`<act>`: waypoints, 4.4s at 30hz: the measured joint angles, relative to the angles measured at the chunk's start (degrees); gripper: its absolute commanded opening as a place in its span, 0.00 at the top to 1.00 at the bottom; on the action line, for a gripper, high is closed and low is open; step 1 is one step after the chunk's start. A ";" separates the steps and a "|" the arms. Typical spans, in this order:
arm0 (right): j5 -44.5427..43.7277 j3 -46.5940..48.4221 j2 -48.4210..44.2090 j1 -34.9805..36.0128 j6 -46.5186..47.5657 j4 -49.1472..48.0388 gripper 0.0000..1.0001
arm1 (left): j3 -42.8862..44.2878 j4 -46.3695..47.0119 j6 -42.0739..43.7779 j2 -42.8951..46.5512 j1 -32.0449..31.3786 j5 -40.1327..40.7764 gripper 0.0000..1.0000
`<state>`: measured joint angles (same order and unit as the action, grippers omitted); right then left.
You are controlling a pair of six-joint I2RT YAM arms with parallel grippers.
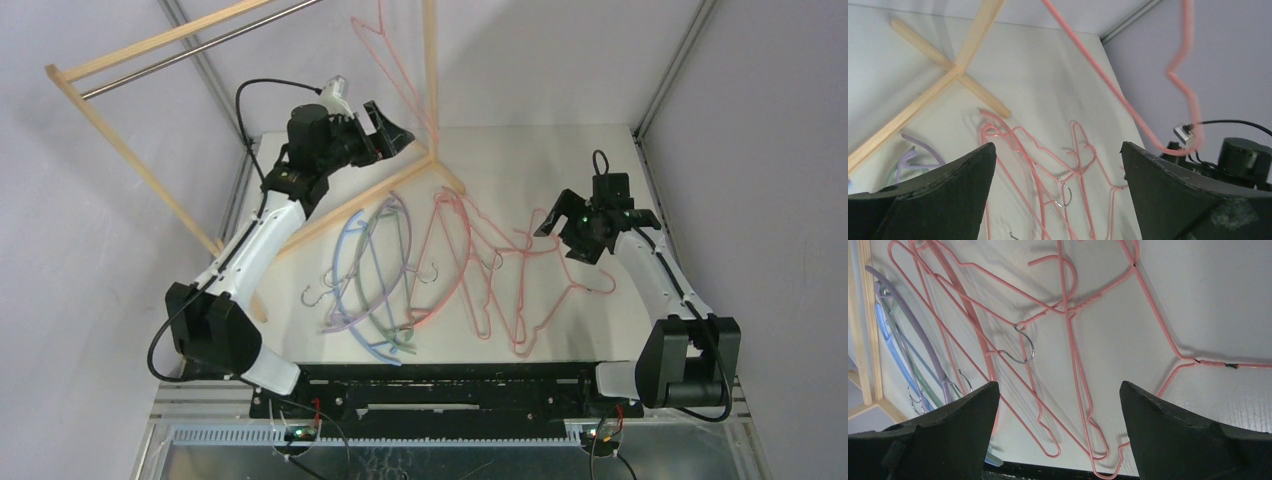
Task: Organize the hangers
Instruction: Place the hanger at the clothesline, then pick up the hanger at the center of the board.
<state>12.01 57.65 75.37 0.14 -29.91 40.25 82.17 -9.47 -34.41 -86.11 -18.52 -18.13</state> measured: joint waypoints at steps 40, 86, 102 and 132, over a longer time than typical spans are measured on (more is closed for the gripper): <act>-7.15 -2.84 12.50 15.91 -1.14 -1.20 0.26 | -31.87 -8.02 7.50 22.25 -24.61 17.99 0.09; -16.33 -12.02 10.91 1.75 -9.44 0.13 1.00 | -34.42 -4.72 6.34 19.67 -26.36 21.03 0.12; -21.22 -9.70 -4.85 3.39 -4.83 0.96 1.00 | -26.51 -7.82 7.02 18.18 -26.84 19.61 0.18; -11.23 5.51 -2.34 12.11 -0.22 2.99 1.00 | -5.99 -6.86 14.75 -1.27 -37.46 1.88 0.12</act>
<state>0.78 63.16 73.03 12.25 -30.13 43.24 76.18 -16.34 -19.66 -87.37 -55.99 -16.25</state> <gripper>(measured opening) 0.008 0.878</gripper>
